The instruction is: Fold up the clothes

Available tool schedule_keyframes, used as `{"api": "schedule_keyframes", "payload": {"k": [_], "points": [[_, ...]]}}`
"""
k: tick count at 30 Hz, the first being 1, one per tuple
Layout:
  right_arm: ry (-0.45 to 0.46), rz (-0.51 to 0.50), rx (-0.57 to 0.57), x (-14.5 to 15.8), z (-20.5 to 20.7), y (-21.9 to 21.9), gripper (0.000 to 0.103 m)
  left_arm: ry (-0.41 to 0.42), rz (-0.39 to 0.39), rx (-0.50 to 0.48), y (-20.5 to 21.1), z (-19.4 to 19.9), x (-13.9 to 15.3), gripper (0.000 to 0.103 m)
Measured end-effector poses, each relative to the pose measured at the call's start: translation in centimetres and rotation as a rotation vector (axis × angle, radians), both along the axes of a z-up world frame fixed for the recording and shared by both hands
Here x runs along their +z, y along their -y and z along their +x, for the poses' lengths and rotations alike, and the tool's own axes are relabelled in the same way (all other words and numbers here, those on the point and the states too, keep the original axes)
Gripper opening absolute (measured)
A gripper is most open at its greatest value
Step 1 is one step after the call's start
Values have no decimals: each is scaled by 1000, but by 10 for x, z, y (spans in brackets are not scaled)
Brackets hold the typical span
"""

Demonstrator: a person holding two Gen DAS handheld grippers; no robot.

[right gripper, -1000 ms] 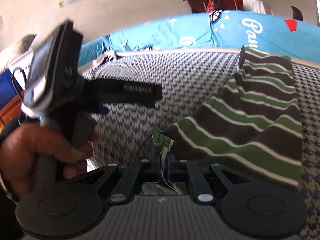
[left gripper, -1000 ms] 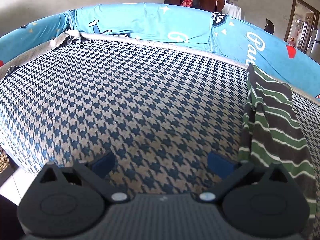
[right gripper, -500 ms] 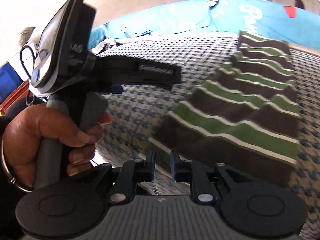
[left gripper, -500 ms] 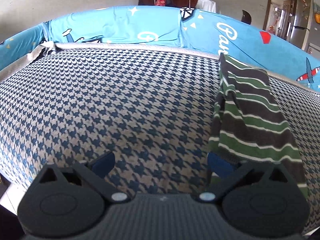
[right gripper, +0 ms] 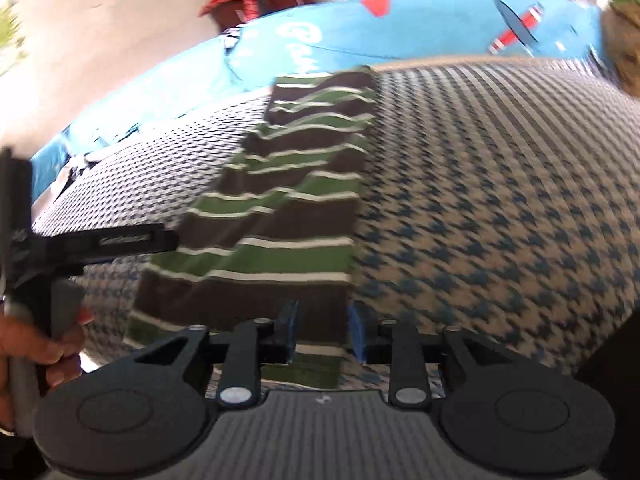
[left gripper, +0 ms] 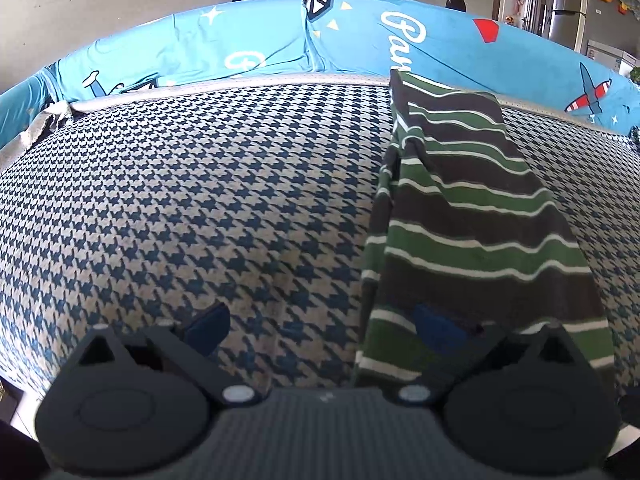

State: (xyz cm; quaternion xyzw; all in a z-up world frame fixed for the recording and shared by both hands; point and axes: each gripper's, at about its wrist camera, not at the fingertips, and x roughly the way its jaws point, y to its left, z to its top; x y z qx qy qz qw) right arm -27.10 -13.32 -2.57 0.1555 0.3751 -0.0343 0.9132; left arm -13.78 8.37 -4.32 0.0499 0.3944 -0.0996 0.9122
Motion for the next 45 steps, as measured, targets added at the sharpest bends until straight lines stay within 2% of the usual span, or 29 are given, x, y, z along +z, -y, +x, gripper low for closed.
{"api": "schedule_keyframes", "payload": {"k": [4, 7, 10, 11, 13, 14, 15, 18, 25, 29, 31, 33, 37, 45], "points": [[-33, 52, -19, -10, 2, 12, 34, -7, 16, -14, 6, -1, -5, 103], [-52, 127, -24, -18, 6, 18, 34, -10, 26, -19, 7, -1, -8, 103], [-54, 160, -24, -23, 7, 19, 35, -16, 21, -21, 7, -1, -9, 103], [-53, 153, -18, -23, 8, 16, 35, -19, 16, -20, 6, 0, -10, 103], [-53, 143, -3, -24, 7, 12, 26, -24, 7, -18, 4, 0, -11, 103], [-57, 141, 4, -25, 8, 10, 14, -25, 4, -16, 4, 0, -11, 103], [-58, 139, 9, -25, 9, 9, 9, -24, 5, -16, 4, 0, -11, 103], [-55, 128, 14, -23, 6, 6, 7, -26, 6, -14, 5, 0, -12, 103], [-74, 26, -9, -7, -11, -1, 6, -26, 6, -8, 7, 1, -11, 103], [-161, -21, -13, -15, -6, -4, 3, -23, 12, -10, 9, 3, -10, 103], [-191, 13, -40, -18, -6, 2, 3, -26, 8, -10, 10, 6, -9, 103], [-147, 44, -48, -10, -9, 7, 3, -26, 0, -11, 11, 10, -7, 103], [-66, -10, -27, 7, -12, 5, 3, -22, -17, -16, 17, 21, -3, 103], [-50, 12, 18, 13, 3, 1, 3, -22, -34, -17, 29, 45, -1, 103]]}}
